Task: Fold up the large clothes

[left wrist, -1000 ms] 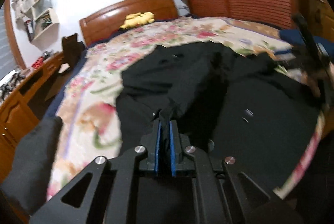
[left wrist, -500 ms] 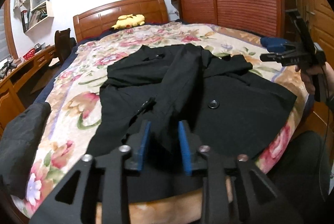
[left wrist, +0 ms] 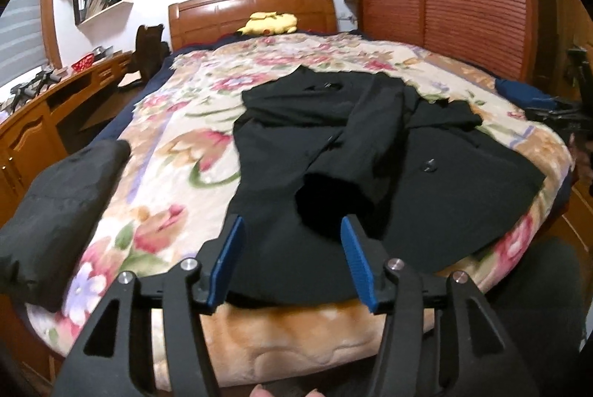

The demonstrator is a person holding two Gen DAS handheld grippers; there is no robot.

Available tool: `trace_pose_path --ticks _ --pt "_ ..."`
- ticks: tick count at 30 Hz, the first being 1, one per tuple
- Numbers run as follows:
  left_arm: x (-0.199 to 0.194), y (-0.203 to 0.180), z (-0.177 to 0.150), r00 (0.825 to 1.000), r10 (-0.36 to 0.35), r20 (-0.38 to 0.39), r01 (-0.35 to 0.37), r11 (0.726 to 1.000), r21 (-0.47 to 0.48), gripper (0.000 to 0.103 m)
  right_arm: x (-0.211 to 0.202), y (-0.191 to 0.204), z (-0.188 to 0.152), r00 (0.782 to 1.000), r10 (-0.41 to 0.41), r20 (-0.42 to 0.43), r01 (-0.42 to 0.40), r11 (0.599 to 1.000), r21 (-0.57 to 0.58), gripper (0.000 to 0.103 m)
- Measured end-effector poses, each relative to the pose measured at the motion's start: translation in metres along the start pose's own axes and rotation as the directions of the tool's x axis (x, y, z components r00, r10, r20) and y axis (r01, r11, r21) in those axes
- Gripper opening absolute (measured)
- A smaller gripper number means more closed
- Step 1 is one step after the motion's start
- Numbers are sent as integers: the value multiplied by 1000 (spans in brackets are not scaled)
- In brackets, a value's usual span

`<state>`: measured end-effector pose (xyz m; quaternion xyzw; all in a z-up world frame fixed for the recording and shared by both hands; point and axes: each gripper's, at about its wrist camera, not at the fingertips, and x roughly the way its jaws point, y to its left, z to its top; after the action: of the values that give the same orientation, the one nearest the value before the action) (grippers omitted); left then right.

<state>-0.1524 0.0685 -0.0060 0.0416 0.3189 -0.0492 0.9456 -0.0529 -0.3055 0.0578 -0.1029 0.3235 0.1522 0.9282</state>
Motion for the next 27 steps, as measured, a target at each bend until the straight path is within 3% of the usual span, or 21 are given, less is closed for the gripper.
trace_pose_path --ticks 9,27 --pt "36 27 -14 998 20 -65 -25 997 -76 53 22 1 -25 998 -5 -66 5 1000 -10 86" --pt "73 43 -25 991 26 -130 -40 994 -104 54 45 0 -59 988 -17 -156 15 1000 -17 86"
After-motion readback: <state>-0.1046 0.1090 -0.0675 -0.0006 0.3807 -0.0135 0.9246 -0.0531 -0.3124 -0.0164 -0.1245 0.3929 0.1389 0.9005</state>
